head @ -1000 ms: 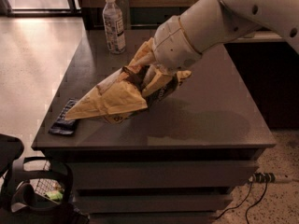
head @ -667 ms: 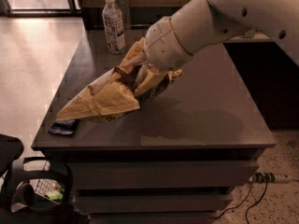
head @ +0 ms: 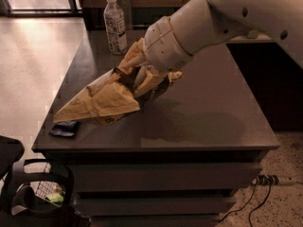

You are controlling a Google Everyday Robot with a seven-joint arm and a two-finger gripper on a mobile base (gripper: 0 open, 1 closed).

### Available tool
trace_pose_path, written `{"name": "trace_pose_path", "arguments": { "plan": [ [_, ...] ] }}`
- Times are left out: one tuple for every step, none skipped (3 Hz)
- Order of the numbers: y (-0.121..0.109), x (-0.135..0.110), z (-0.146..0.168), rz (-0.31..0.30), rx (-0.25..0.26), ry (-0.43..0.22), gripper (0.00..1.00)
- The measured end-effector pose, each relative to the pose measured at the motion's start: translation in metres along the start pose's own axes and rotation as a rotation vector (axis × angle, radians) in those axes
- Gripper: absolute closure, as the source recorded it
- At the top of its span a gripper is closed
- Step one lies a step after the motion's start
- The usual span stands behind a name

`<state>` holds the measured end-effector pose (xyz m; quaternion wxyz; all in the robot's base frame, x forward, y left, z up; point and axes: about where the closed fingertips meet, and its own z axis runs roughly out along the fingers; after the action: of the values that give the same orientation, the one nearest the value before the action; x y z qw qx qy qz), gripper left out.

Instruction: Move brown chip bag near rxbar blueberry

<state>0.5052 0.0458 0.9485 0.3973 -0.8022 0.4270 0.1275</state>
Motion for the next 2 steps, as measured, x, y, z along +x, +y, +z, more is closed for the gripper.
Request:
{"name": "trace_pose_path", "arguments": {
  "plan": [
    [0.0001,-0.0022,0.0007,-0.004,-0.002,0.0,0.33],
    [0.0003,-0.0063,0.0019,-0.01,-0.005,0.0,0.0]
  ]
}}
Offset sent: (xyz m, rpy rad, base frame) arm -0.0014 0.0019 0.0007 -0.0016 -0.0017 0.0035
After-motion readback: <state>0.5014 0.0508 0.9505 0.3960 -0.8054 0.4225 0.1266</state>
